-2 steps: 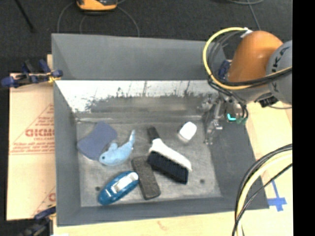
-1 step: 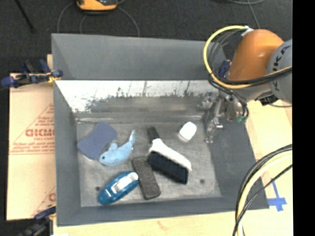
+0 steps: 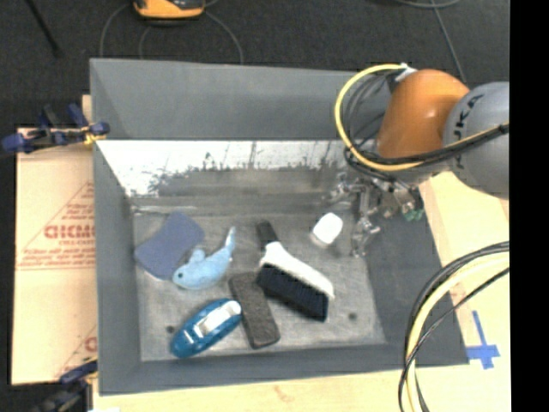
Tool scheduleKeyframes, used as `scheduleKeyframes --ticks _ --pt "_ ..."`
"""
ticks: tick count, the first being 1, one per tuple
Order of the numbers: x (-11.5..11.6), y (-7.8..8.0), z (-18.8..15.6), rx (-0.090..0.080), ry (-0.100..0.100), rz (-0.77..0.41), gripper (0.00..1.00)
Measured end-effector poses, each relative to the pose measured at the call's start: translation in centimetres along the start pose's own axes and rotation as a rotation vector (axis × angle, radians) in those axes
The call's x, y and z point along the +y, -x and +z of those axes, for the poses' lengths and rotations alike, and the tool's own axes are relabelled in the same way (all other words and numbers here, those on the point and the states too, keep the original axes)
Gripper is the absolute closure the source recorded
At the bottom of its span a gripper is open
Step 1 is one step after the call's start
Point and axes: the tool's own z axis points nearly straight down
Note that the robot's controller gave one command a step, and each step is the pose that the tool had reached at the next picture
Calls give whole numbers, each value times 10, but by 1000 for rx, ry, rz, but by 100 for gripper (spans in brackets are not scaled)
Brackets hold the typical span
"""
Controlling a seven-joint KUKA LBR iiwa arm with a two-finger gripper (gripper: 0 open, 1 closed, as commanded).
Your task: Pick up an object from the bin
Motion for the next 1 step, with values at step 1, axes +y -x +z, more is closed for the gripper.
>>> scheduleKeyframes --ticks 1 --pt "-4 3 -9 6 5 -178 0"
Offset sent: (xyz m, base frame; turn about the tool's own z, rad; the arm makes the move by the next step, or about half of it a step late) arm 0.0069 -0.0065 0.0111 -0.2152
